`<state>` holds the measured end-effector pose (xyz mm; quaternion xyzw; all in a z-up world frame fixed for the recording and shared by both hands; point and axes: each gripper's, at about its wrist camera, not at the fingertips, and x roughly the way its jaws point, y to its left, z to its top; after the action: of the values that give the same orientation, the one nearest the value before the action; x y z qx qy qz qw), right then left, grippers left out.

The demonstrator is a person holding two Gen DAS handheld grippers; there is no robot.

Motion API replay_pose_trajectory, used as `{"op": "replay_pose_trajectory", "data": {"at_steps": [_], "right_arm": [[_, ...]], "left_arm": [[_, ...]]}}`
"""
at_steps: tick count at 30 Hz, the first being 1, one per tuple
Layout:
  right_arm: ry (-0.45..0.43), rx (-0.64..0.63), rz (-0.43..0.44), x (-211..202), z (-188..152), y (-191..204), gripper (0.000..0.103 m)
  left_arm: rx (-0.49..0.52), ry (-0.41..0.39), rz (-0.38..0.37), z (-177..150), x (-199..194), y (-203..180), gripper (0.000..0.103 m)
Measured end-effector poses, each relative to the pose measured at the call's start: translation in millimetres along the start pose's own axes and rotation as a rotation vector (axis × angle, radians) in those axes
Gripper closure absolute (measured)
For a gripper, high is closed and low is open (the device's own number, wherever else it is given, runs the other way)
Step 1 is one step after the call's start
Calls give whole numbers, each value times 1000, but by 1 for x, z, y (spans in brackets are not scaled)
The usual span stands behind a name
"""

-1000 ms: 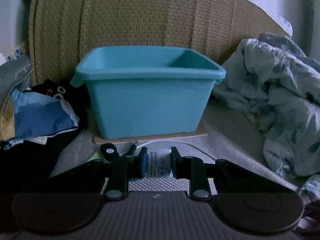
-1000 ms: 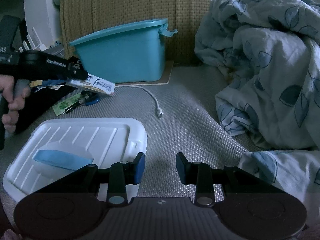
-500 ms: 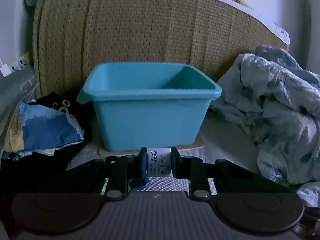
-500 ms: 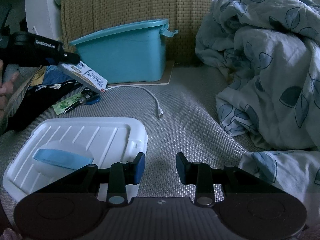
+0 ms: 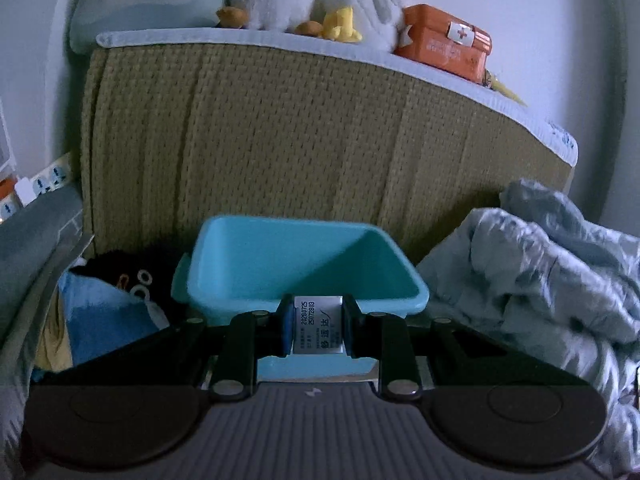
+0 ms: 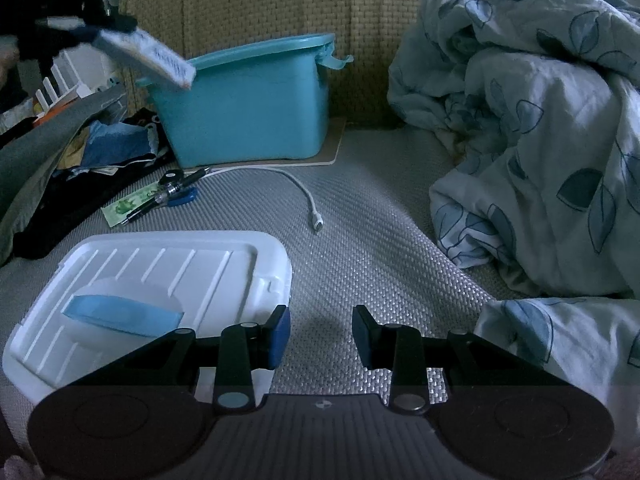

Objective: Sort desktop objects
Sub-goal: 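Lift the toothpaste box with the left gripper up over the teal bin, then lower the toothpaste box into the bin and open the left gripper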

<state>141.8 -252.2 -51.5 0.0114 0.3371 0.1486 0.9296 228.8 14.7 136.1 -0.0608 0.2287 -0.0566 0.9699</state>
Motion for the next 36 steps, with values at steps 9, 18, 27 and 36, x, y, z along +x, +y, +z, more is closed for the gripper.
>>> {"op": "replay_pose_trajectory", "data": {"at_steps": [9,18,27,36], "right_arm": [[1,1,2,0,-1,0,65],[-3,5,4,0,0,-1,65],[-7,5,7,-1,-1,-1,65],[-16,10,8,-2,0,-2,65]], "left_arm": [[35,-31,6,44,8,-6,76],[25,-58,16,81,27,-3,76],[-3,-29,31,110,54,11,76],[-13,60,61,92,97,13,76]]}}
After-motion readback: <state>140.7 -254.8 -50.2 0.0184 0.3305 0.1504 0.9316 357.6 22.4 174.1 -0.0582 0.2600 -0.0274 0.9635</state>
